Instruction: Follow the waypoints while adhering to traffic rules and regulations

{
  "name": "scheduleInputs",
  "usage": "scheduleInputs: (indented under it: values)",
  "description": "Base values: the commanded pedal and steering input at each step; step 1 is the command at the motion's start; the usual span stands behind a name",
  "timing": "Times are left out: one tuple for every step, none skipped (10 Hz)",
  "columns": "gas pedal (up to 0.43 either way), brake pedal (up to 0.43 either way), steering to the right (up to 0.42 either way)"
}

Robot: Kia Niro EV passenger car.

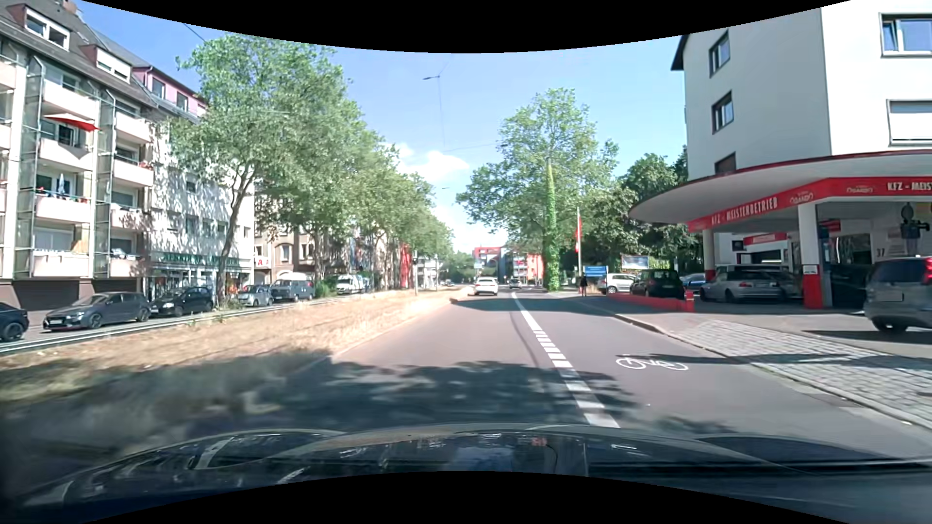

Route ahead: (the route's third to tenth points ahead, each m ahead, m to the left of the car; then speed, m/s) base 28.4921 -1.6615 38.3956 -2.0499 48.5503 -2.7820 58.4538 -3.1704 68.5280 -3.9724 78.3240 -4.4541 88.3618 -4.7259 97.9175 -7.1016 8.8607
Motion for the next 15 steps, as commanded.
scheduleInputs:
  values:
    - [0.079,0.0,0.011]
    - [0.079,0.0,0.008]
    - [0.087,0.0,0.004]
    - [0.118,0.0,0.003]
    - [0.13,0.0,0.001]
    - [0.138,0.0,-0.003]
    - [0.15,0.0,-0.003]
    - [0.15,0.0,-0.004]
    - [0.15,0.0,-0.003]
    - [0.138,0.0,-0.003]
    - [0.138,0.0,-0.003]
    - [0.138,0.0,-0.003]
    - [0.138,0.0,-0.003]
    - [0.13,0.0,-0.003]
    - [0.118,0.0,-0.003]
